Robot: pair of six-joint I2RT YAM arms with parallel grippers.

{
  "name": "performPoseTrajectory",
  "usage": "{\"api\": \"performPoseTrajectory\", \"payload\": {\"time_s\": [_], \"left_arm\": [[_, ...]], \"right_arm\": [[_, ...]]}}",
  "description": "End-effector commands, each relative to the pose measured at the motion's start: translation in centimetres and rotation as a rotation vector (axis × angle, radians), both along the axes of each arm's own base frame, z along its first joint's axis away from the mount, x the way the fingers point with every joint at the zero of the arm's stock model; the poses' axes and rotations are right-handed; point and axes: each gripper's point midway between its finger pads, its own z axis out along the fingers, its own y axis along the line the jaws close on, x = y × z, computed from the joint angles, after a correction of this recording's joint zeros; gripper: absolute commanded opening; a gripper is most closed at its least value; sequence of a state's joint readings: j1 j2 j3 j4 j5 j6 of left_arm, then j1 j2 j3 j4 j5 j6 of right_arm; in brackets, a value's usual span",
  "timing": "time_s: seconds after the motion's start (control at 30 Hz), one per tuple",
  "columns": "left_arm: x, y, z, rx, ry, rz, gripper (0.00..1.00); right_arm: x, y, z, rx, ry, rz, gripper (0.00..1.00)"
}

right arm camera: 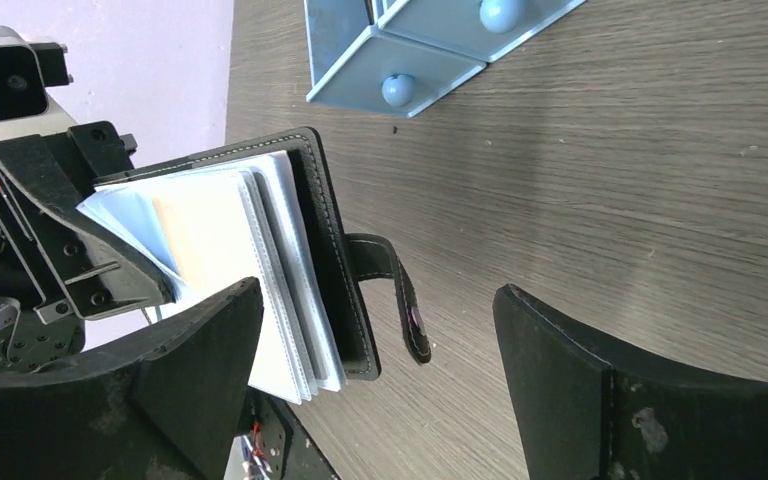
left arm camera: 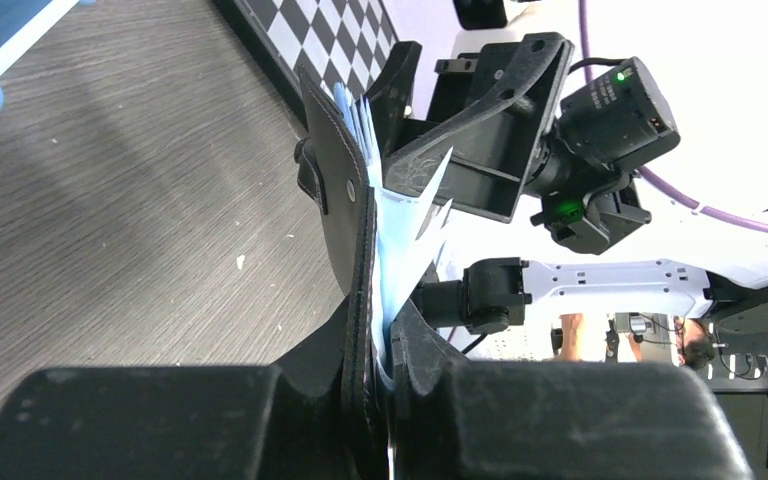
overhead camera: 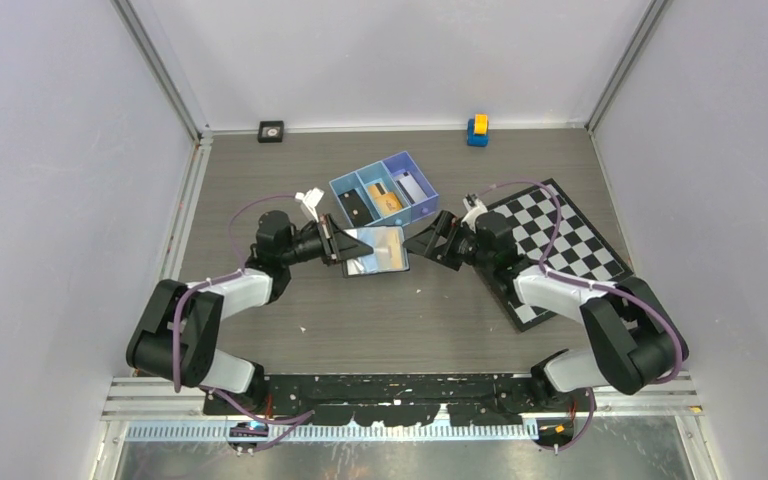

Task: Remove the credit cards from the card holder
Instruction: Remove the credit card from the card holder.

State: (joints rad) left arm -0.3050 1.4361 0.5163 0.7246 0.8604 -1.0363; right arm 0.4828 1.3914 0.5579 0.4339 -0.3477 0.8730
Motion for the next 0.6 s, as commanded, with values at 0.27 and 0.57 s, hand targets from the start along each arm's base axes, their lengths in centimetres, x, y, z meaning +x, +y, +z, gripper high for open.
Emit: {"api": "performPoseTrajectory", "payload": {"time_s": [0.27,0.57], "left_arm": [[-0.7,0.2,4.3,-0.082,-0.171,-0.023,0.12],[-0.6,0.0,4.3,-0.116,-0.159,-0.042,0.12]], "right_arm": [[-1.2,3.2,4.9,0.276,-0.109,0.178,0.90],[-1.7,3.9,5.7,0.329,-0.124,0.232,0.66]]}}
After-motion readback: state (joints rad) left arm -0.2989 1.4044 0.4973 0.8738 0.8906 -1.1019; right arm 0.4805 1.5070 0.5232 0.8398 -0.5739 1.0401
